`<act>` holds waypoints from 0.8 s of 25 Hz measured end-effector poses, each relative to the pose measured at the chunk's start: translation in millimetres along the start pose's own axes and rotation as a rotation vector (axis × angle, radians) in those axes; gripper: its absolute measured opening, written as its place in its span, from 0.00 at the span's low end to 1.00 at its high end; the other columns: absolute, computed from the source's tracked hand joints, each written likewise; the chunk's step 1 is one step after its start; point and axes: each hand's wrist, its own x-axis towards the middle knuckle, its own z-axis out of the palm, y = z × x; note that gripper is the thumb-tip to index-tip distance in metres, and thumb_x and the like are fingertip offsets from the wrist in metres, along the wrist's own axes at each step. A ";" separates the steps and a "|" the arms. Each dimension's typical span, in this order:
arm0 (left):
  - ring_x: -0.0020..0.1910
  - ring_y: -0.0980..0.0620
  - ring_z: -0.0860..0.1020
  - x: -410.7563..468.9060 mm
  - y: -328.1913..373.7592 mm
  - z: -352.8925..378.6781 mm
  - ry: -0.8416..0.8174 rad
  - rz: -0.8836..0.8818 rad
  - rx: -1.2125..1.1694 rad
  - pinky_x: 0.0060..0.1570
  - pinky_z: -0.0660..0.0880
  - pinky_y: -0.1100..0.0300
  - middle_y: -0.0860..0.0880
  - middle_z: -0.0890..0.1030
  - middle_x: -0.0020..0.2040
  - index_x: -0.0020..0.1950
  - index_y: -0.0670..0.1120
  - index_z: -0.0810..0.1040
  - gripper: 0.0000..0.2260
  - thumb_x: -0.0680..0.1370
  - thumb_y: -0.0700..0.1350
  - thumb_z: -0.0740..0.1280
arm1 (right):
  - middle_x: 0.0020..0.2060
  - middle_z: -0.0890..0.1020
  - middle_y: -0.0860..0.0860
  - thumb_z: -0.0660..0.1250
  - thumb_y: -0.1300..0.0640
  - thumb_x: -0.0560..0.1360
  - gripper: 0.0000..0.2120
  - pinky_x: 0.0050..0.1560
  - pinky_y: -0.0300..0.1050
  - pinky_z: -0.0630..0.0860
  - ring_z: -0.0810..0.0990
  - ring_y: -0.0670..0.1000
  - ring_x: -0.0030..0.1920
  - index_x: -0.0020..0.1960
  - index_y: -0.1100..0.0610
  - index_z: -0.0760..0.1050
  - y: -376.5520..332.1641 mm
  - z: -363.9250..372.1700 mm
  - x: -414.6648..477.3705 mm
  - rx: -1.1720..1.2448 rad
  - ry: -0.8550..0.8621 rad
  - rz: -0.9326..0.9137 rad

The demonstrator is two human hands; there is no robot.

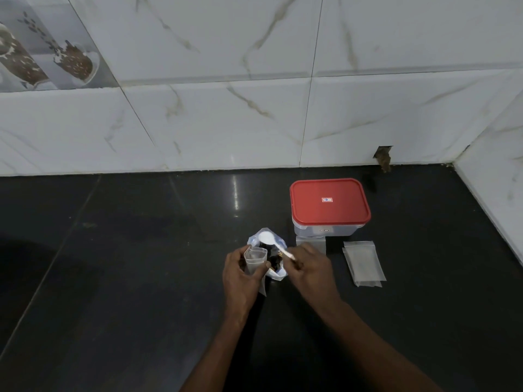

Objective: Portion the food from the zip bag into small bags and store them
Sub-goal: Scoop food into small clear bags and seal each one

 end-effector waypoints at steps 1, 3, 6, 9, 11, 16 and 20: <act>0.51 0.59 0.81 0.2 -1.9 -1.6 0.005 -0.007 -0.002 0.49 0.77 0.62 0.55 0.80 0.54 0.57 0.51 0.79 0.21 0.68 0.45 0.81 | 0.35 0.79 0.50 0.68 0.58 0.73 0.04 0.36 0.44 0.76 0.76 0.46 0.35 0.42 0.56 0.82 4.7 2.0 4.4 0.001 -0.016 0.107; 0.51 0.58 0.82 0.3 -7.0 -5.6 0.004 -0.033 -0.023 0.50 0.79 0.60 0.54 0.82 0.54 0.58 0.50 0.79 0.20 0.69 0.46 0.80 | 0.33 0.79 0.52 0.68 0.59 0.72 0.05 0.37 0.51 0.76 0.76 0.50 0.34 0.39 0.59 0.80 12.2 10.1 7.5 -0.072 -0.077 0.188; 0.48 0.60 0.84 0.0 -14.0 -10.9 -0.026 -0.076 -0.073 0.50 0.80 0.58 0.53 0.85 0.51 0.57 0.51 0.80 0.16 0.71 0.43 0.78 | 0.33 0.79 0.54 0.71 0.60 0.68 0.03 0.28 0.47 0.74 0.77 0.53 0.29 0.39 0.60 0.80 10.6 25.4 6.1 -0.235 -0.127 0.103; 0.48 0.58 0.84 -1.0 -17.0 -11.5 -0.056 -0.102 -0.097 0.50 0.81 0.57 0.53 0.86 0.50 0.56 0.51 0.80 0.13 0.73 0.44 0.77 | 0.34 0.79 0.53 0.79 0.62 0.59 0.13 0.24 0.43 0.73 0.77 0.50 0.29 0.41 0.58 0.80 9.6 37.2 2.8 -0.426 -0.226 -0.067; 0.49 0.56 0.85 -2.9 -17.4 -9.9 -0.070 -0.128 -0.121 0.50 0.81 0.57 0.53 0.86 0.49 0.56 0.52 0.80 0.12 0.74 0.44 0.76 | 0.36 0.78 0.53 0.80 0.64 0.56 0.17 0.24 0.43 0.73 0.78 0.50 0.31 0.42 0.58 0.79 10.6 40.8 1.8 -0.450 -0.251 -0.132; 0.46 0.56 0.85 -6.3 -19.7 -7.2 -0.050 -0.171 -0.186 0.49 0.82 0.54 0.51 0.86 0.48 0.56 0.51 0.80 0.12 0.74 0.43 0.76 | 0.32 0.78 0.50 0.80 0.61 0.61 0.10 0.23 0.38 0.70 0.75 0.46 0.26 0.38 0.57 0.80 12.5 33.2 7.1 -0.397 -0.205 -0.101; 0.46 0.56 0.85 -7.3 -21.9 -7.5 -0.054 -0.187 -0.225 0.50 0.82 0.54 0.51 0.87 0.48 0.57 0.51 0.80 0.12 0.75 0.43 0.75 | 0.49 0.80 0.55 0.64 0.58 0.78 0.10 0.42 0.46 0.76 0.80 0.53 0.43 0.56 0.60 0.79 10.4 35.2 5.6 -0.434 -0.326 -0.017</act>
